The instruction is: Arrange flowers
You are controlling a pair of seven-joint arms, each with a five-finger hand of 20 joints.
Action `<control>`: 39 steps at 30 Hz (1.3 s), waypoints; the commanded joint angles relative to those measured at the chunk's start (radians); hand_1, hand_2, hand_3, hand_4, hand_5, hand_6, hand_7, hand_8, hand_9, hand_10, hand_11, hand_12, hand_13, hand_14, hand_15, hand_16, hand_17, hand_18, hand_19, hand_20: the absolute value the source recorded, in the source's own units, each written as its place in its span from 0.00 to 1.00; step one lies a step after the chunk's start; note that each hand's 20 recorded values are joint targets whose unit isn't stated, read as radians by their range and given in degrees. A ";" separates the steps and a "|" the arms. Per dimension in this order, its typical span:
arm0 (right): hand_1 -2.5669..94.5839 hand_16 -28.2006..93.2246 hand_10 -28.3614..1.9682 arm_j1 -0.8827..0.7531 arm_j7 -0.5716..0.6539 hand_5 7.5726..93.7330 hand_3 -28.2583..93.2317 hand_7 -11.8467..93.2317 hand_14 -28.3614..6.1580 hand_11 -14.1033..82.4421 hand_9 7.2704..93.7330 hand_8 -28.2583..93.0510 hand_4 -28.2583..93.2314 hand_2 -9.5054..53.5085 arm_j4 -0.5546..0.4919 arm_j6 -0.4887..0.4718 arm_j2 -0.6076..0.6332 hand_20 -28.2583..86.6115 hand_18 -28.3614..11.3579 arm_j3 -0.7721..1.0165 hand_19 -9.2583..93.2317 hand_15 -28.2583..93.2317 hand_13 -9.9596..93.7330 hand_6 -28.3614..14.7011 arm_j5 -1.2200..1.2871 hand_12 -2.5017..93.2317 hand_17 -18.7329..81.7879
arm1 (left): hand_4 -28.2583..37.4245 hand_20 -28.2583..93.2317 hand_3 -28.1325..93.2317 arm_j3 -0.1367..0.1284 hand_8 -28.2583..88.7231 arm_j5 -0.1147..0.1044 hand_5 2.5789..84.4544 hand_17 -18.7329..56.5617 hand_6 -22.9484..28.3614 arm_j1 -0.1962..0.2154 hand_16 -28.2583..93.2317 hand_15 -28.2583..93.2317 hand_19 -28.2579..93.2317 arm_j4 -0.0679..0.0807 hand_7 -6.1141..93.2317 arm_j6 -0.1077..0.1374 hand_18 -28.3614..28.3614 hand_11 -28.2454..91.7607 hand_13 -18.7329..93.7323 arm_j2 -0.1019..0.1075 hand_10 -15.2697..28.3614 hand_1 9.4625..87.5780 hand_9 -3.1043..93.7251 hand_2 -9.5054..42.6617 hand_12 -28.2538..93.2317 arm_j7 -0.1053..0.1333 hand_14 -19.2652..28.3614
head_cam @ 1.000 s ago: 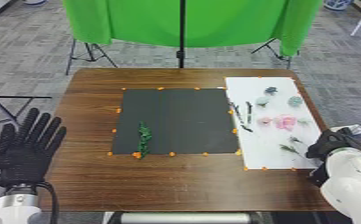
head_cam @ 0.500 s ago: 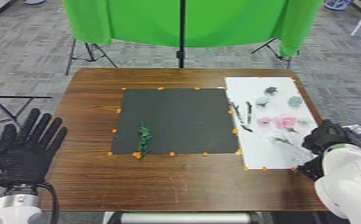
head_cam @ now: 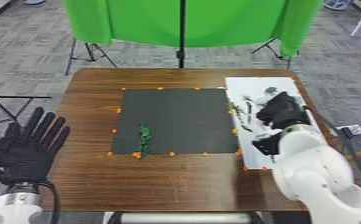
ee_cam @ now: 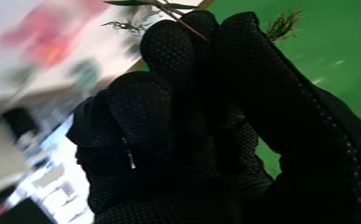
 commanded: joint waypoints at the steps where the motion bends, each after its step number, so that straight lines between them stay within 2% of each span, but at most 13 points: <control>1: 0.59 0.47 0.44 0.203 0.001 0.81 0.82 0.46 0.36 0.42 0.83 0.39 0.11 0.00 0.142 -0.038 -0.180 0.65 0.01 -0.208 1.00 0.86 0.74 0.56 0.064 0.57 0.54 | 0.00 0.35 0.87 0.024 0.17 -0.020 0.48 0.20 0.57 -0.009 0.22 0.41 0.40 0.012 0.15 0.025 0.71 0.34 0.40 0.010 0.63 0.18 0.39 0.41 0.32 -0.025 0.68; 4: 0.59 0.47 0.44 0.233 0.020 0.81 0.82 0.46 0.36 0.42 0.83 0.40 0.11 0.00 0.192 -0.050 -0.235 0.65 0.01 -0.268 1.00 0.86 0.74 0.56 0.034 0.57 0.54 | 0.00 0.35 0.87 0.037 0.17 -0.017 0.48 0.20 0.57 -0.026 0.22 0.41 0.40 0.016 0.15 0.034 0.71 0.34 0.40 0.020 0.63 0.18 0.39 0.41 0.32 -0.042 0.68; 12: 0.56 0.47 0.43 0.284 0.036 0.80 0.83 0.47 0.36 0.43 0.83 0.40 0.14 0.00 0.301 -0.112 -0.326 0.67 0.00 -0.367 1.00 0.86 0.75 0.57 0.053 0.57 0.54 | 0.00 0.35 0.87 0.048 0.17 -0.021 0.48 0.20 0.58 -0.038 0.22 0.41 0.41 0.020 0.15 0.040 0.71 0.34 0.40 0.035 0.63 0.18 0.39 0.42 0.33 -0.051 0.68; 18: 0.54 0.47 0.42 0.282 0.087 0.80 0.84 0.48 0.36 0.46 0.82 0.40 0.14 0.00 0.329 -0.136 -0.362 0.68 0.00 -0.383 1.00 0.87 0.75 0.58 0.096 0.56 0.56 | 0.00 0.35 0.87 0.048 0.17 -0.024 0.48 0.20 0.58 -0.042 0.22 0.41 0.41 0.022 0.15 0.044 0.71 0.34 0.40 0.047 0.64 0.18 0.39 0.42 0.33 -0.059 0.68; 22: 0.54 0.47 0.40 0.270 0.098 0.80 0.82 0.48 0.37 0.50 0.81 0.40 0.13 0.00 0.336 -0.107 -0.386 0.69 0.00 -0.392 1.00 0.86 0.76 0.57 0.117 0.51 0.58 | 0.00 0.35 0.87 0.053 0.17 -0.025 0.48 0.20 0.58 -0.050 0.22 0.42 0.41 0.028 0.15 0.048 0.71 0.34 0.40 0.050 0.64 0.18 0.39 0.42 0.33 -0.069 0.68; 24: 0.55 0.47 0.39 0.261 0.095 0.81 0.82 0.43 0.38 0.51 0.81 0.39 0.12 0.00 0.340 -0.100 -0.398 0.69 0.00 -0.387 1.00 0.86 0.77 0.54 0.127 0.47 0.58 | 0.00 0.35 0.87 0.060 0.17 -0.028 0.48 0.20 0.58 -0.057 0.22 0.42 0.41 0.032 0.16 0.050 0.71 0.34 0.40 0.048 0.64 0.18 0.39 0.42 0.33 -0.070 0.69; 26: 0.56 0.47 0.39 0.253 0.103 0.82 0.83 0.36 0.38 0.47 0.82 0.38 0.12 0.01 0.340 -0.076 -0.408 0.69 0.00 -0.383 1.00 0.84 0.77 0.51 0.137 0.46 0.58 | 0.00 0.35 0.87 0.065 0.17 -0.027 0.48 0.20 0.58 -0.061 0.22 0.42 0.41 0.033 0.16 0.050 0.71 0.34 0.40 0.049 0.64 0.18 0.39 0.42 0.33 -0.074 0.69; 31: 0.56 0.47 0.38 0.244 0.098 0.84 0.83 0.27 0.39 0.44 0.83 0.34 0.12 0.01 0.328 -0.075 -0.407 0.69 0.00 -0.378 1.00 0.83 0.77 0.48 0.152 0.45 0.58 | 0.00 0.35 0.87 0.067 0.17 -0.027 0.48 0.20 0.58 -0.066 0.22 0.42 0.41 0.037 0.16 0.051 0.71 0.34 0.40 0.049 0.63 0.18 0.39 0.42 0.33 -0.076 0.68; 39: 0.54 0.46 0.33 0.239 0.091 0.82 0.82 0.24 0.37 0.44 0.82 0.32 0.12 0.01 0.319 -0.069 -0.395 0.68 0.00 -0.375 1.00 0.82 0.77 0.46 0.155 0.40 0.57 | 0.00 0.35 0.87 0.064 0.17 -0.028 0.48 0.20 0.58 -0.065 0.22 0.42 0.41 0.039 0.16 0.048 0.71 0.34 0.40 0.049 0.63 0.18 0.39 0.42 0.33 -0.074 0.68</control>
